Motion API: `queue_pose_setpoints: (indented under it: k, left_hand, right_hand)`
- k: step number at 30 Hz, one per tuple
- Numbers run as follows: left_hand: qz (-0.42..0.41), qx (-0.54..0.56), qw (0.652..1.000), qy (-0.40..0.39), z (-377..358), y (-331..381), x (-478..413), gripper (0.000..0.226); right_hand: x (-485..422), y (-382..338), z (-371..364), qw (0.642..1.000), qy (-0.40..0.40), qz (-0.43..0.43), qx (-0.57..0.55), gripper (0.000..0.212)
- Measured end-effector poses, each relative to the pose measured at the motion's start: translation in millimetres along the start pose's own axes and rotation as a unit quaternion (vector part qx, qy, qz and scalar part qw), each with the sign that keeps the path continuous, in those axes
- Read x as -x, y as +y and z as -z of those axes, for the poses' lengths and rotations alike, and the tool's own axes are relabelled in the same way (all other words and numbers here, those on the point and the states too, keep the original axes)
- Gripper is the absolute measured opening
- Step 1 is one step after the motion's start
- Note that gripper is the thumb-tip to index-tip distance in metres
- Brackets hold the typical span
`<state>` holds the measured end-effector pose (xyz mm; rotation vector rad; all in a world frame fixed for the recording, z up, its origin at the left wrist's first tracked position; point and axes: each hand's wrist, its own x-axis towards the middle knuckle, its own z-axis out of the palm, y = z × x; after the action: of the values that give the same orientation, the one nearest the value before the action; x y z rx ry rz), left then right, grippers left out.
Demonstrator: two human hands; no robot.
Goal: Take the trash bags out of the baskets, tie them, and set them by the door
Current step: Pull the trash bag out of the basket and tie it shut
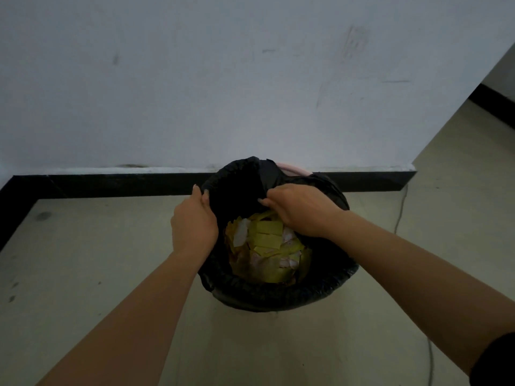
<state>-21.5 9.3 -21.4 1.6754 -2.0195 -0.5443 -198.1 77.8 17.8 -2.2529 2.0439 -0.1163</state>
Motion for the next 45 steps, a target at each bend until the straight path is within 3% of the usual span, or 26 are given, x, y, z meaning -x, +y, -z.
queue_pose_setpoints:
  k: [3, 6, 8, 12, 14, 16, 18, 20, 23, 24, 27, 30, 32, 35, 37, 40, 43, 45]
  left_hand:
    - [-0.029, -0.037, 0.999, 0.024, 1.4, -0.5, -0.7, 0.034]
    - [-0.085, -0.155, 0.984, -0.023, 12.3, 5.3, -0.4, 0.016]
    - [-0.159, -0.278, 0.945, -0.068, 20.2, 15.6, -0.8, 0.012]
    - [-0.245, -0.435, 0.860, -0.107, 24.9, 27.4, -4.9, 0.020]
    - [-0.256, -0.466, 0.840, -0.105, 26.1, 29.6, -4.7, 0.020]
    - [-0.270, -0.468, 0.837, -0.093, 28.6, 35.0, -0.3, 0.019]
    - [-0.285, -0.438, 0.849, -0.079, 29.9, 39.1, 3.5, 0.017]
    - [-0.278, -0.361, 0.887, -0.078, 28.2, 39.7, 6.0, 0.020]
    - [-0.170, -0.115, 0.975, -0.082, 23.1, 36.5, 7.3, 0.021]
    - [-0.116, -0.019, 0.988, -0.096, 20.6, 35.4, 6.7, 0.021]
    - [0.002, 0.190, 0.975, -0.120, 15.8, 30.4, 11.3, 0.027]
    - [-0.069, 0.153, 0.977, -0.129, 18.3, 19.5, 21.8, 0.037]
    - [-0.176, 0.108, 0.969, -0.136, 25.9, 10.5, 29.2, 0.035]
    - [-0.304, 0.015, 0.928, -0.214, 37.7, -5.9, 36.6, 0.051]
    - [-0.300, -0.022, 0.906, -0.296, 49.3, -11.4, 45.3, 0.063]
    - [-0.292, -0.041, 0.882, -0.368, 62.3, -15.9, 54.4, 0.067]
    - [-0.308, -0.037, 0.878, -0.365, 65.2, -13.9, 55.8, 0.046]
    - [-0.302, 0.013, 0.884, -0.357, 65.3, -13.7, 55.6, 0.031]
  right_hand:
    - [12.8, 4.7, 8.7, 0.997, 0.028, -0.051, 0.053, 0.028]
    - [29.7, 10.3, 20.8, 0.977, -0.004, -0.180, 0.112, 0.049]
    - [43.3, 12.6, 29.4, 0.959, -0.039, -0.245, 0.136, 0.068]
    - [76.7, 10.8, 46.4, 0.923, -0.162, -0.308, 0.166, 0.078]
    - [88.9, 7.5, 48.2, 0.904, -0.242, -0.331, 0.120, 0.076]
    - [94.7, 4.4, 42.9, 0.899, -0.275, -0.341, 0.014, 0.059]
    - [95.0, 1.7, 36.1, 0.903, -0.260, -0.337, -0.058, 0.042]
    - [91.6, -2.7, 32.8, 0.906, -0.242, -0.333, -0.093, 0.037]
    - [84.5, -12.8, 29.3, 0.888, -0.228, -0.339, -0.211, 0.037]
    - [82.2, -16.2, 27.6, 0.873, -0.210, -0.348, -0.271, 0.039]
    - [76.5, -26.2, 21.3, 0.806, -0.114, -0.378, -0.441, 0.038]
    - [75.6, -26.1, 15.7, 0.749, -0.009, -0.417, -0.514, 0.038]
    - [80.4, -22.6, 14.7, 0.763, 0.017, -0.401, -0.506, 0.032]
    - [90.6, -22.9, 19.0, 0.841, -0.028, -0.286, -0.457, 0.023]
    - [96.8, -23.7, 20.9, 0.887, -0.096, -0.216, -0.398, 0.038]
    - [101.8, -28.0, 16.3, 0.919, -0.207, -0.137, -0.306, 0.056]
    - [103.7, -32.4, 8.4, 0.926, -0.198, -0.080, -0.313, 0.030]
    - [106.1, -34.9, 9.5, 0.912, -0.163, -0.096, -0.364, 0.017]
